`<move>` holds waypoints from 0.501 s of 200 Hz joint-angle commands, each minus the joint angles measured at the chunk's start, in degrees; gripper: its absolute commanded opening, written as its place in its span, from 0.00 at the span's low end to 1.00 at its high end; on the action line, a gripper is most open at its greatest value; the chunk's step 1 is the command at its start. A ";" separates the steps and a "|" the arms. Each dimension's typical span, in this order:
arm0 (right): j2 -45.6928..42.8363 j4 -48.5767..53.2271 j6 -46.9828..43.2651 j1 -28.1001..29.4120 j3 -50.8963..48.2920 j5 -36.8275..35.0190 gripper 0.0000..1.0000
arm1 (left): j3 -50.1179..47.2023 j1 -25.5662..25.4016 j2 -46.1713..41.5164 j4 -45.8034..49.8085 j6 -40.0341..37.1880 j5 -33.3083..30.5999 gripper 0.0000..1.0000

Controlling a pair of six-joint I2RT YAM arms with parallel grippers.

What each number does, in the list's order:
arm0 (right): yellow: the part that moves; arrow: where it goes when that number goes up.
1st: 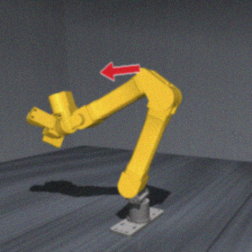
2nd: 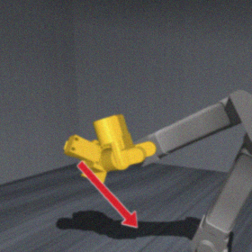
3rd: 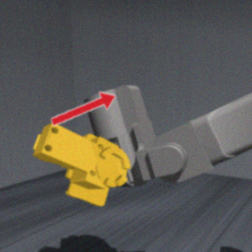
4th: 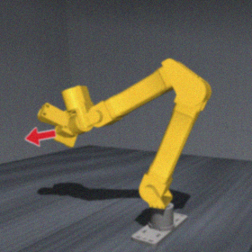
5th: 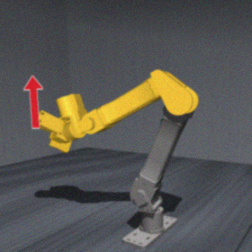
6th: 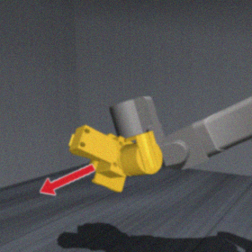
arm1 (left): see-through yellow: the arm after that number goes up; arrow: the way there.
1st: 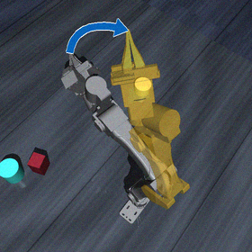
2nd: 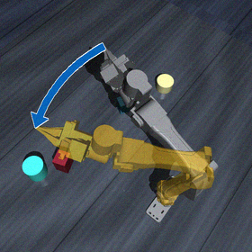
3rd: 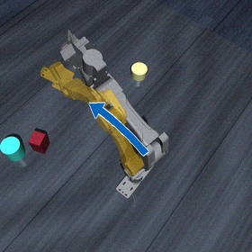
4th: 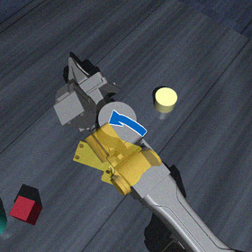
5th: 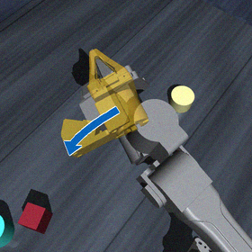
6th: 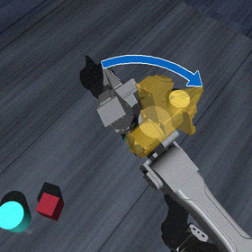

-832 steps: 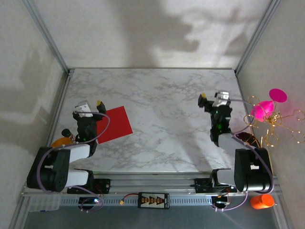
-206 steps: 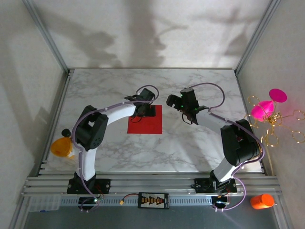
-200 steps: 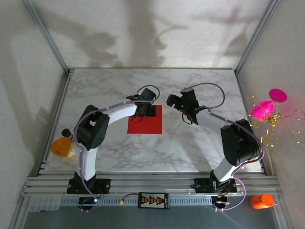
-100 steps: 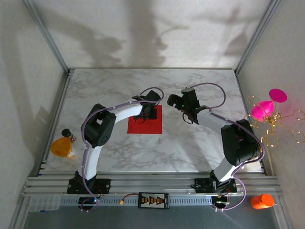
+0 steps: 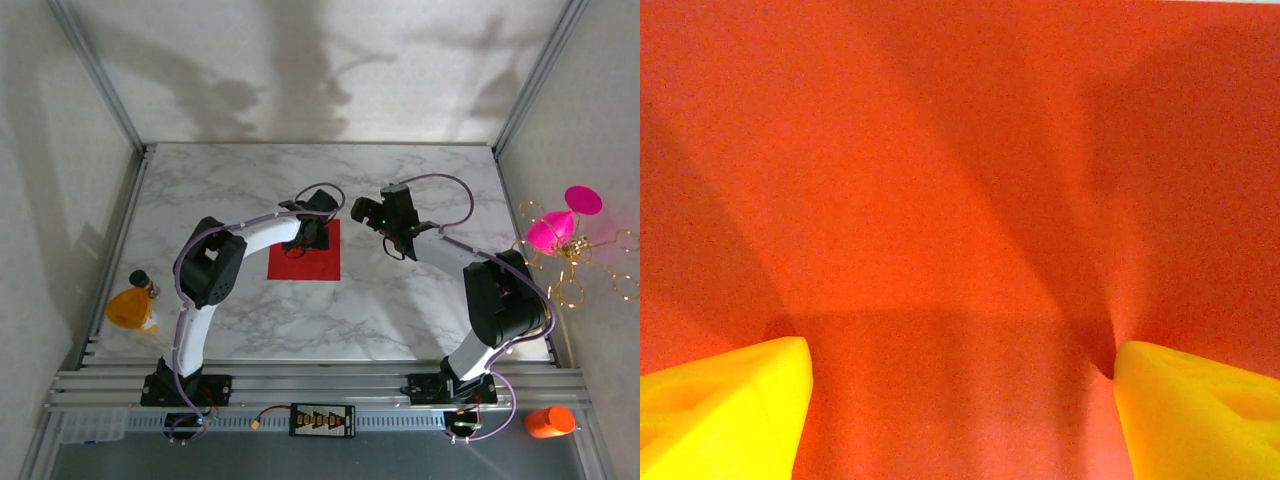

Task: Fold a paper plane with a square sheet of paper (pick it up from the middle)
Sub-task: First fold the square sheet of paper in half at the center of the table.

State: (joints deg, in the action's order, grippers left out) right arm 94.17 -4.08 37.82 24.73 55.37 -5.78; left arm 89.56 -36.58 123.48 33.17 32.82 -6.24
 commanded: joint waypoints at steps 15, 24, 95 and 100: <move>0.47 -0.71 0.94 -0.56 -0.53 0.77 0.99 | -3.09 -0.16 2.75 1.00 0.67 -0.40 0.76; 0.52 -0.67 0.89 -0.50 -0.45 0.70 0.99 | -3.56 -0.16 2.64 0.72 0.83 -0.22 0.76; 1.00 -0.67 1.63 -0.56 -0.20 1.29 0.99 | -4.37 0.45 0.27 -0.61 1.41 0.98 0.67; 1.00 -0.60 1.65 -0.50 -0.26 1.30 0.99 | -4.58 0.61 -0.17 -0.92 1.58 1.41 0.65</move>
State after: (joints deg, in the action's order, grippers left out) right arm 94.54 -4.05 38.46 24.51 55.37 -4.73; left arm 87.94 -36.58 122.98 30.61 33.10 -6.96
